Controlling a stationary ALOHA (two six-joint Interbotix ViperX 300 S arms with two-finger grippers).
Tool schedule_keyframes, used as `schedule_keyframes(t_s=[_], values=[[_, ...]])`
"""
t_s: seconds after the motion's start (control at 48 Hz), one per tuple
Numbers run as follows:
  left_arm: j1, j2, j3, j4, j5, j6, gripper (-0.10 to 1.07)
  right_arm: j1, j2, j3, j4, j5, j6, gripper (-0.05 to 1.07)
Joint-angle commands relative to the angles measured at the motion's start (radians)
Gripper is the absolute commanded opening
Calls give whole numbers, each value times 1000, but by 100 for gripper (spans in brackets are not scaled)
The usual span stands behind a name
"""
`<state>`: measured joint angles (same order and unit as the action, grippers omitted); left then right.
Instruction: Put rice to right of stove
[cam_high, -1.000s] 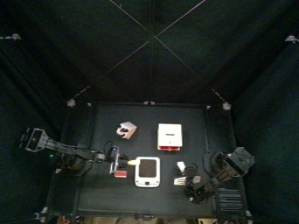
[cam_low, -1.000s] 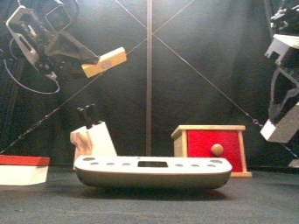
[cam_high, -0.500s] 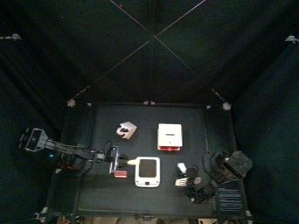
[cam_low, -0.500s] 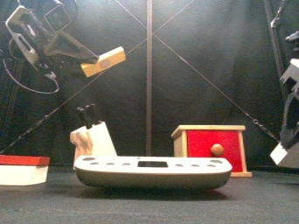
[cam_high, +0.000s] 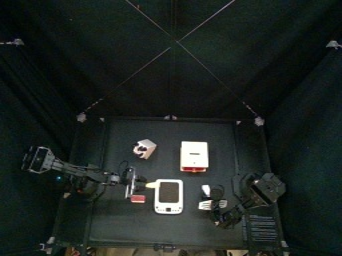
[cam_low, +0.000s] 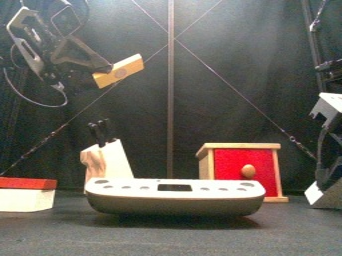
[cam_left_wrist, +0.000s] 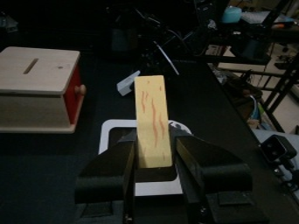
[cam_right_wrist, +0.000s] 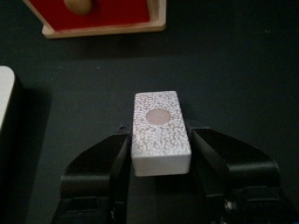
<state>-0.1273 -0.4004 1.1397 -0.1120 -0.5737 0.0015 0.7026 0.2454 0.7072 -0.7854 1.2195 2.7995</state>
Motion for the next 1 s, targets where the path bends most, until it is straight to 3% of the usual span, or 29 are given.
schedule_keyframes(t_s=[0.0, 0.167, 0.646, 0.979], values=[[2, -5, -12, 2, -11, 2, 32, -5, -18, -8, 0, 3, 0, 89], [2, -5, -11, 2, -11, 2, 32, -5, -20, -11, 2, 3, -5, 95], [2, -5, -9, 0, -11, 0, 32, -8, -64, -14, -11, 12, -66, 95], [-5, -5, 2, -2, -11, -6, 32, -8, -195, 15, -117, 91, -81, 95]])
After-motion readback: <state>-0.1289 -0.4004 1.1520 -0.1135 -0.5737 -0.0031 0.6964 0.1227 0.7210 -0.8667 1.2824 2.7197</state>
